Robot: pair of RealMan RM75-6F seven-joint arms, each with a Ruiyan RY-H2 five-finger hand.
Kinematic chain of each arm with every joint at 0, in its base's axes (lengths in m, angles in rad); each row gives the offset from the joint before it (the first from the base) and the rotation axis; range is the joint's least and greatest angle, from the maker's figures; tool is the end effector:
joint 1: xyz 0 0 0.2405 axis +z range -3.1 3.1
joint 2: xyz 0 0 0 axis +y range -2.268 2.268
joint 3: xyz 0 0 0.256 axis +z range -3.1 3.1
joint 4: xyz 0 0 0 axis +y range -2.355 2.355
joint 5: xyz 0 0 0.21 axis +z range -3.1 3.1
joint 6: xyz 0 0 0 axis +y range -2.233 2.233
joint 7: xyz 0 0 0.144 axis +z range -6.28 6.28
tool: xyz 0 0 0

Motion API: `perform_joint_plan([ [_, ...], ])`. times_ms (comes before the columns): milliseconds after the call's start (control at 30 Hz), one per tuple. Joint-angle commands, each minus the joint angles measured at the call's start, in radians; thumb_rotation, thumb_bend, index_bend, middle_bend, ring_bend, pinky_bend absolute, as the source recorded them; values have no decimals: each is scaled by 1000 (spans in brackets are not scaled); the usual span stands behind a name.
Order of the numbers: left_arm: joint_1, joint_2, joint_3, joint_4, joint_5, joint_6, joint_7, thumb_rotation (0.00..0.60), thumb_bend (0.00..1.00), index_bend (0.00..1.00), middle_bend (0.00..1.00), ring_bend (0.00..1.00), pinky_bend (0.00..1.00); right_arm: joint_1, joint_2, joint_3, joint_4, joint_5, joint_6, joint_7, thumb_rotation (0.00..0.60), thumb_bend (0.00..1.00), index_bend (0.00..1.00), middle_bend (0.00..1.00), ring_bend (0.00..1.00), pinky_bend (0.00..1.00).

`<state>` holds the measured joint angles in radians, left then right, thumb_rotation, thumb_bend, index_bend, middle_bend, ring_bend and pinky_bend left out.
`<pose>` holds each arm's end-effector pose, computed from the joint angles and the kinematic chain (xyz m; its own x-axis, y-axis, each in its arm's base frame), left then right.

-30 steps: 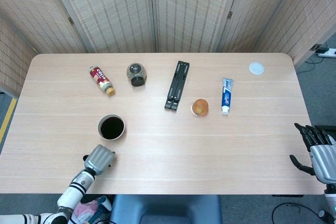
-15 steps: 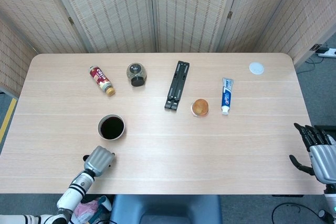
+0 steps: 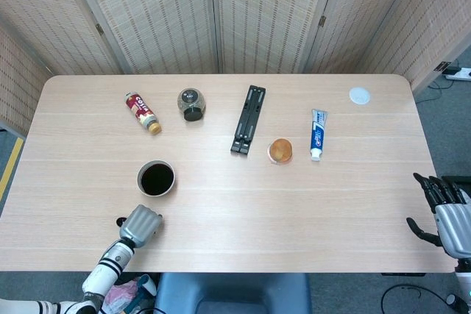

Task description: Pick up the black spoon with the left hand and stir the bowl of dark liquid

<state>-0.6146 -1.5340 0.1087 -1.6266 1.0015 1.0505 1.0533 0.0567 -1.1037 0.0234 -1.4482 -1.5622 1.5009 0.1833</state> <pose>-0.2174 0.2437 -0.0426 0.8969 0.2504 0.3646 0.4422 -0.5256 -0.7268 -0.3414 -0.1683 0.1766 0.3959 -0.0214 0.9180 -0.9180 -0.0323 0.3952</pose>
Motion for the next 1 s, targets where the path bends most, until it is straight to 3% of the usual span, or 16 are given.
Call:
perform_joint_plan([
  [33, 0, -1, 3, -1, -2, 4, 1, 600, 369, 534, 926, 828, 1000, -1, 0, 0, 0, 0, 0, 0, 600, 210, 4, 171, 119, 91],
  [567, -11, -8, 14, 6, -24, 5, 2, 600, 369, 546, 926, 829, 1000, -4, 2, -1, -1, -2, 5, 2, 600, 209, 4, 171, 118, 91],
  [1000, -15, -13, 16, 25, -26, 0, -27, 600, 439, 596, 935, 840, 1000, -3, 5, 0, -10, -4, 5, -7, 600, 204, 4, 171, 118, 91],
])
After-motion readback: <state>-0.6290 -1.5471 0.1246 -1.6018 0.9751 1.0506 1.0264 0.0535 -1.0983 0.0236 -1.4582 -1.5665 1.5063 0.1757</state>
